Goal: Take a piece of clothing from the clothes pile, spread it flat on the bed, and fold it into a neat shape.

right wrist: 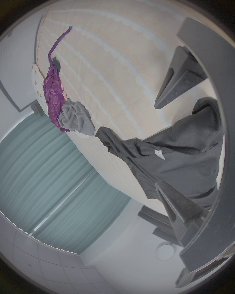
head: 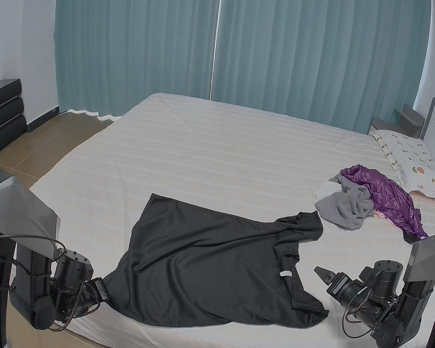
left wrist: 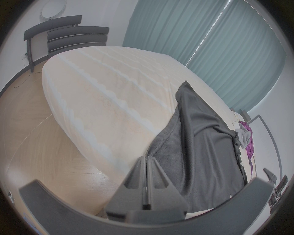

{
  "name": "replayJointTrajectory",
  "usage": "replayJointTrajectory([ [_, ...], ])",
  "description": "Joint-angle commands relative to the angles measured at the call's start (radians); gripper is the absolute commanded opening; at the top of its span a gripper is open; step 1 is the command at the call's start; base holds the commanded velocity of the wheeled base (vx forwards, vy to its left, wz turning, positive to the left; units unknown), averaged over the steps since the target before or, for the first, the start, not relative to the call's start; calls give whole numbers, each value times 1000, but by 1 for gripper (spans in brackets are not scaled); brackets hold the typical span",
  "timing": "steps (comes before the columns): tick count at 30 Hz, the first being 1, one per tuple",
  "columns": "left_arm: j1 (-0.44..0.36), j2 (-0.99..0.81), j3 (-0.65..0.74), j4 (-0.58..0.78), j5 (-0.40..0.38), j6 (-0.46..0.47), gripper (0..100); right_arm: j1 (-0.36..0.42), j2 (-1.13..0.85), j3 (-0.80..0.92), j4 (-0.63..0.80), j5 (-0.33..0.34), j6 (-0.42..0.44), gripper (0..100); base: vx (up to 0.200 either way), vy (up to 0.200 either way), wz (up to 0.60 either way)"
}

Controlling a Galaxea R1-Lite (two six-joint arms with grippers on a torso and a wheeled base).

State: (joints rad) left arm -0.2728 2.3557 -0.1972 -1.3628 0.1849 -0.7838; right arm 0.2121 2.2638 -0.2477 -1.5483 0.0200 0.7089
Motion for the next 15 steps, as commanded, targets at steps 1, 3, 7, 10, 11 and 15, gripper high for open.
replayJointTrajectory([
  [1, 35, -67, 21, 1, 1, 3, 0, 0, 45, 34, -7, 21, -72, 100, 0, 0, 0],
  [3, 37, -87, 33, 1, 1, 9, 0, 4, 69, 33, -10, 34, -103, 100, 0, 0, 0],
  [7, 35, -108, 42, 1, 1, 12, 0, 18, 102, 21, -13, 40, -198, 100, 0, 0, 0],
  [10, 35, -112, 42, 1, 1, 14, 0, 21, 103, 25, -12, 43, -240, 100, 0, 0, 0],
  [11, 35, -112, 42, 1, 1, 14, 0, 24, 103, 27, -12, 44, -249, 100, 0, 0, 0],
  [15, 33, -112, 48, 1, 1, 14, 0, 35, 86, 50, -13, 63, -295, 0, 0, 0, 0],
])
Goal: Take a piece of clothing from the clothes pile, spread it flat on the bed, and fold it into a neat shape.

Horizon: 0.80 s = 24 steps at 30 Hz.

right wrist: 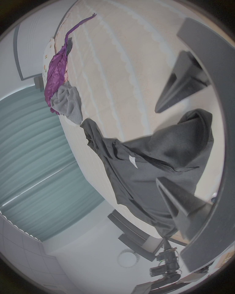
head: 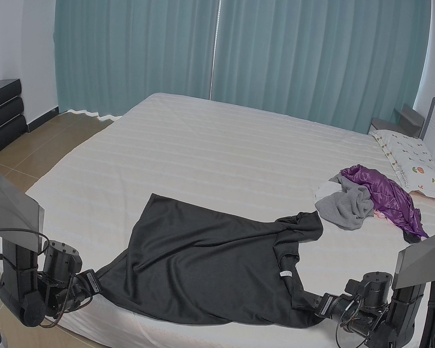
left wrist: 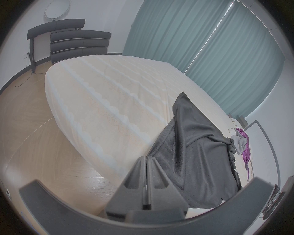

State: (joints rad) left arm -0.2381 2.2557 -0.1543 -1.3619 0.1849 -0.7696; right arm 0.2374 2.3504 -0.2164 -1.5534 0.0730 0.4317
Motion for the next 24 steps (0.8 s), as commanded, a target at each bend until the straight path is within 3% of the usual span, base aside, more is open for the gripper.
replayJointTrajectory([
  [1, -3, -12, 5, 0, 1, 0, 0, 11, -2, 31, -10, 18, -31, 0, 0, 0, 0],
  [5, -1, -12, 10, 0, 1, 0, 0, 8, 6, 57, -11, 31, -105, 0, 0, 0, 0],
  [11, -6, -13, 12, 0, 1, 0, 0, 0, -16, 45, -10, 30, -122, 0, 0, 0, 0],
  [12, -6, -12, 12, 0, 1, 0, 0, 2, -22, 45, -8, 30, -122, 100, 0, 0, 0],
  [19, -9, -12, 13, 0, 1, 0, 0, 10, -37, 43, -11, 36, -131, 100, 0, 0, 0],
  [24, -9, -12, 13, 0, 1, 0, 0, 52, -17, 34, -2, 57, -208, 100, 0, 0, 0],
])
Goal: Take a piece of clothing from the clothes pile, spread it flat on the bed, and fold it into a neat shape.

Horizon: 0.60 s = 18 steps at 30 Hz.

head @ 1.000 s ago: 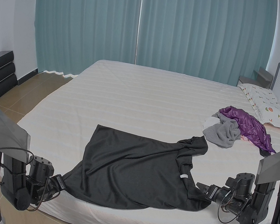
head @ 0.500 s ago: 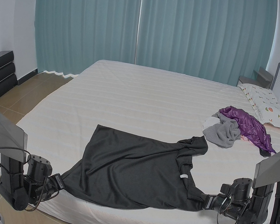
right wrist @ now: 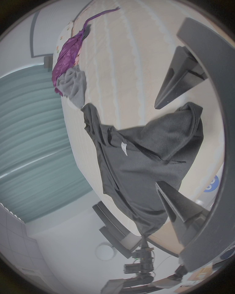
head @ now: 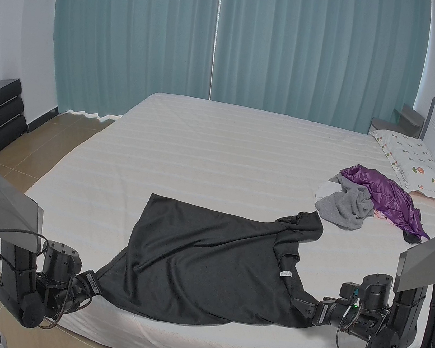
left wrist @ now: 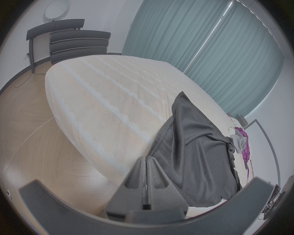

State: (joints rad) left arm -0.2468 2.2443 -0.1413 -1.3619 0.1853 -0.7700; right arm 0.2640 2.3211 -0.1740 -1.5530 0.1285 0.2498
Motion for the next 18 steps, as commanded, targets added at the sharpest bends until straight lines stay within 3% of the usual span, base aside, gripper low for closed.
replayJointTrajectory([
  [1, 0, 1, 2, 0, 0, 0, 0, 26, 14, -10, -1, 2, -29, 100, 0, 0, 0],
  [5, -2, 1, 2, 1, 0, -2, 0, 30, 60, -36, 13, 2, -81, 100, 0, 0, 0],
  [6, -2, 1, 2, 1, 0, 0, 0, 29, 83, -47, 21, 0, -106, 0, 0, 0, 0],
  [16, -2, 3, 2, 0, 0, -2, 0, -22, 90, -113, 31, -12, -113, 0, 0, 0, 0],
  [18, 0, -2, -1, 0, 0, -2, 0, -86, 92, -188, 39, -27, -110, 0, 0, 0, 0],
])
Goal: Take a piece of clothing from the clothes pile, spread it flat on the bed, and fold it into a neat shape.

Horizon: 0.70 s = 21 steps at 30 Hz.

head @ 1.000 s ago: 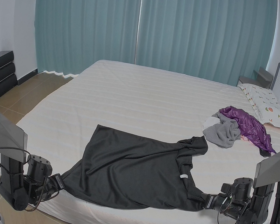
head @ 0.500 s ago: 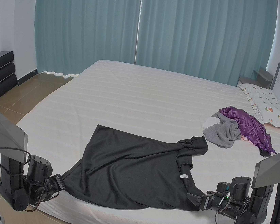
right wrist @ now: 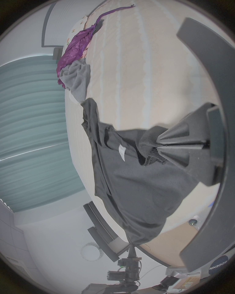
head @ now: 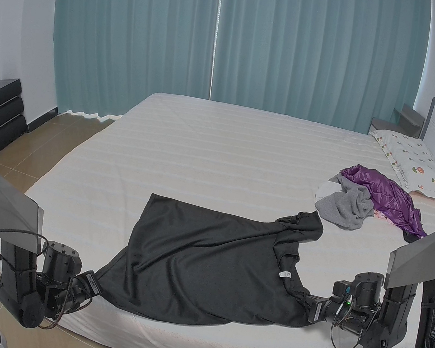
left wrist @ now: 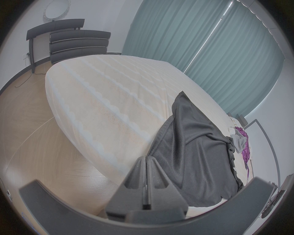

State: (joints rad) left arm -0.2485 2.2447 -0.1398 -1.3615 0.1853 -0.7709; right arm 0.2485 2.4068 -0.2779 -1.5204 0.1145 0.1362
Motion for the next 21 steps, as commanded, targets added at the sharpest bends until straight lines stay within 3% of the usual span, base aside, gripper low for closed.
replayJointTrajectory([
  [1, 2, -2, -4, -1, 0, -1, 0, -89, 6, -107, 13, -15, 6, 0, 0, 0, 0],
  [4, 5, -2, -7, -1, 0, -1, 0, -129, 17, -167, 28, -13, 31, 0, 0, 0, 0],
  [7, 9, -5, -14, -2, 0, -2, 0, -141, 18, -227, 39, -15, 109, 0, 0, 0, 0],
  [21, 20, -13, -49, -24, 17, -22, 0, -133, 48, -564, 276, -15, 356, 0, 0, 0, 0],
])
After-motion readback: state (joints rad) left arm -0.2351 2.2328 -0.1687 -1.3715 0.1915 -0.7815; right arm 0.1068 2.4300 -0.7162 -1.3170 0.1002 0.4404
